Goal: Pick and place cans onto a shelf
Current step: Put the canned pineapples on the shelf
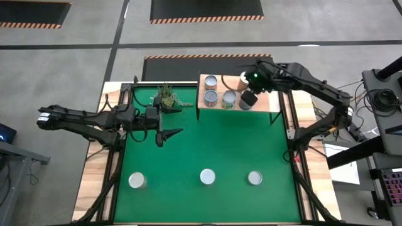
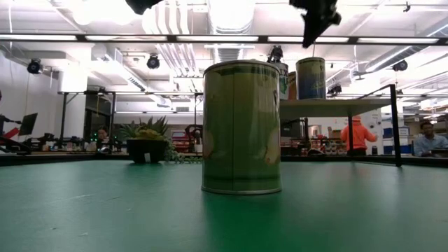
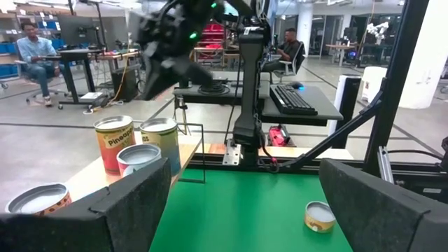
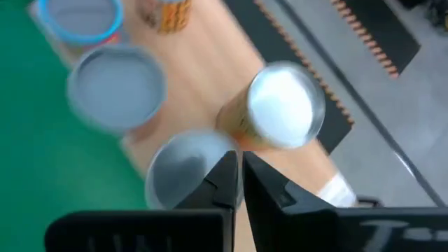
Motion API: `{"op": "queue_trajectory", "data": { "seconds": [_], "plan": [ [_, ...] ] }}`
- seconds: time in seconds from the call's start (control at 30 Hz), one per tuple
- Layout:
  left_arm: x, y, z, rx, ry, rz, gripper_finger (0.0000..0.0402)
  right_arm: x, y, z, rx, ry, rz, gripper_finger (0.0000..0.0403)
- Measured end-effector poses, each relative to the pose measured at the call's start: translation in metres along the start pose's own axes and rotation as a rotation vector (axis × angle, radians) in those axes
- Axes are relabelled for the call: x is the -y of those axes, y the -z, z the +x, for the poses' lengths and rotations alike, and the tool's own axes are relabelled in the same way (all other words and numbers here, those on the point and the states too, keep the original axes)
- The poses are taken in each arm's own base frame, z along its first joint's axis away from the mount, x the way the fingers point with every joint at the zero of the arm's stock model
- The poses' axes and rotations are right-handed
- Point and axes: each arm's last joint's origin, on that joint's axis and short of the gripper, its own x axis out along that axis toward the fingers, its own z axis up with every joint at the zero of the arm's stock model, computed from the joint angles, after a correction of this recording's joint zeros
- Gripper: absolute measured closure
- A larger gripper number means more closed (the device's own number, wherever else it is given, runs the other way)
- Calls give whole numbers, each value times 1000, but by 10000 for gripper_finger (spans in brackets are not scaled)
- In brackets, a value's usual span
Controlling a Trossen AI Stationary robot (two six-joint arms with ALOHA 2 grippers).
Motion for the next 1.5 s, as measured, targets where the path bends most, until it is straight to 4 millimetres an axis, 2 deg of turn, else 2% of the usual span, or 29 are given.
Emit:
{"op": "queue_trajectory", "data": {
  "seconds": [0.23,0.37,0.83,1.5],
  "plan": [
    [0,0,0,3,0,3,56,28,-8,40,62,80,20,394],
    [0,0,0,3,0,3,56,41,-6,53,41,68,40,394],
    [0,0,0,-1,0,4,56,41,-4,71,34,37,33,394],
    [0,0,0,3,0,4,56,37,0,73,14,-43,52,394]
  ]
}}
